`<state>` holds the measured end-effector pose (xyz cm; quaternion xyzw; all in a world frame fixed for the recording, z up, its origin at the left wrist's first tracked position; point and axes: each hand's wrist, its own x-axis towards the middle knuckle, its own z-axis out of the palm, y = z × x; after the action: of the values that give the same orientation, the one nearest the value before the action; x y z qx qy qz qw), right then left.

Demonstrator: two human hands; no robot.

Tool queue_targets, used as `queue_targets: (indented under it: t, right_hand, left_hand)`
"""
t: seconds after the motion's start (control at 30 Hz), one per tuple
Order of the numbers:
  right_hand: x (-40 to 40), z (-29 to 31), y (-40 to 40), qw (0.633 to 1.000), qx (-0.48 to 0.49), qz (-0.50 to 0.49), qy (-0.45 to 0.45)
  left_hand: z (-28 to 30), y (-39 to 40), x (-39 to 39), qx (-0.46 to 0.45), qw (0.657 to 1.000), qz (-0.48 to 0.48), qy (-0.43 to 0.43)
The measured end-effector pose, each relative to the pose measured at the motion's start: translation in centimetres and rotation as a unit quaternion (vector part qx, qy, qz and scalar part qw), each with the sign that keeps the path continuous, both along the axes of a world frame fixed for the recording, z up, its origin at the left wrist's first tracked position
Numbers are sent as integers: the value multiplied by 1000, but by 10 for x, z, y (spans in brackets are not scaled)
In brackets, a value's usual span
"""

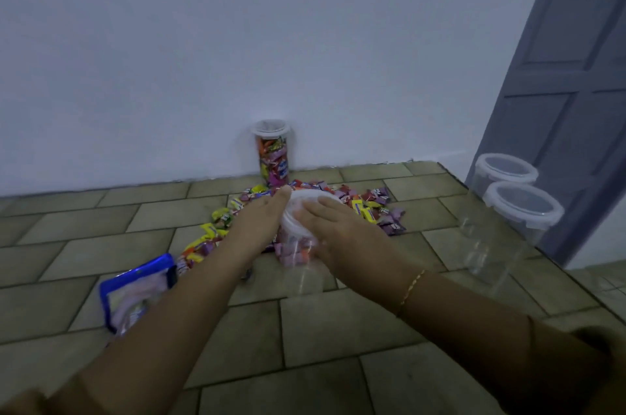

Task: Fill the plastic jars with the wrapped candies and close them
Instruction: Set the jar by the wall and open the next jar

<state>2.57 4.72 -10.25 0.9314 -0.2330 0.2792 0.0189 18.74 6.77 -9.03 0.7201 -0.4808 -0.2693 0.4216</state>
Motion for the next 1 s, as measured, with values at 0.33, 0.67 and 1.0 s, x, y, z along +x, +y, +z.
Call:
queue_targets:
  t: [0.33,0.67,1.0]
  right_hand:
    - [8,-2,19,999,-24,20,30]
    - [22,19,23,996,65,4,-62]
    - [52,53,-42,909,346,-172,154]
  left_hand:
    - [-22,45,4,-103,972,106,181]
    - [-50,61,-4,-61,975,-32,211]
    - [-63,53,-11,-55,987,-111,106]
